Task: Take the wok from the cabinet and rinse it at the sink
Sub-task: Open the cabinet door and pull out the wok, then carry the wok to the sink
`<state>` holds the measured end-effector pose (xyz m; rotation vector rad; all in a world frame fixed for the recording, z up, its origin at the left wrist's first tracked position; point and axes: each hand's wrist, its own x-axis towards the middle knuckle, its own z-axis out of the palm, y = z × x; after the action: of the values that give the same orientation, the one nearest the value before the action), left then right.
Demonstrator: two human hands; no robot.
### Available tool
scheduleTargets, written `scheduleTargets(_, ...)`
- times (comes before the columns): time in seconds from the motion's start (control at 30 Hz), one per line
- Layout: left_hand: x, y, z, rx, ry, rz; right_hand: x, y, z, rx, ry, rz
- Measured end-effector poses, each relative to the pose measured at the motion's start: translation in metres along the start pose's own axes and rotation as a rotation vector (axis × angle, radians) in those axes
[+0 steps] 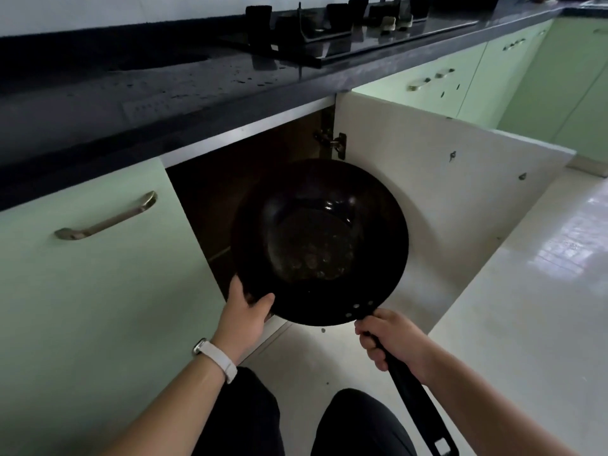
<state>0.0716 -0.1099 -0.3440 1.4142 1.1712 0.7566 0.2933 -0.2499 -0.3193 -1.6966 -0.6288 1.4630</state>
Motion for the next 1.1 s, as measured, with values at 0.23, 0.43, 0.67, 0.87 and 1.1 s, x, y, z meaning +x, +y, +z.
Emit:
scheduleTargets(0.23, 0.013, -0.004, 0.022, -0.445, -0.045, -0.184, 0.004, 0.002, -0.004, -0.004, 0.042, 0.018)
scheduleTargets(0.43, 0.008, 0.026, 0.024, -0.571, -0.101, -0.367, -0.02, -0.014, -0.007, 0.014, 0.087, 0.129)
scheduleTargets(0.67, -0.034, 0.086, 0.029, -0.539, -0.115, -0.559, -0.096, -0.053, -0.014, 0.029, 0.117, 0.28)
scheduleTargets(0.87, -0.081, 0.159, 0.019, -0.496, -0.138, -0.649, -0.176, -0.1, -0.015, 0.028, 0.137, 0.345)
scheduleTargets(1.1, -0.114, 0.264, -0.007, -0.495, -0.201, -0.665, -0.254, -0.171, -0.006, 0.066, 0.184, 0.368)
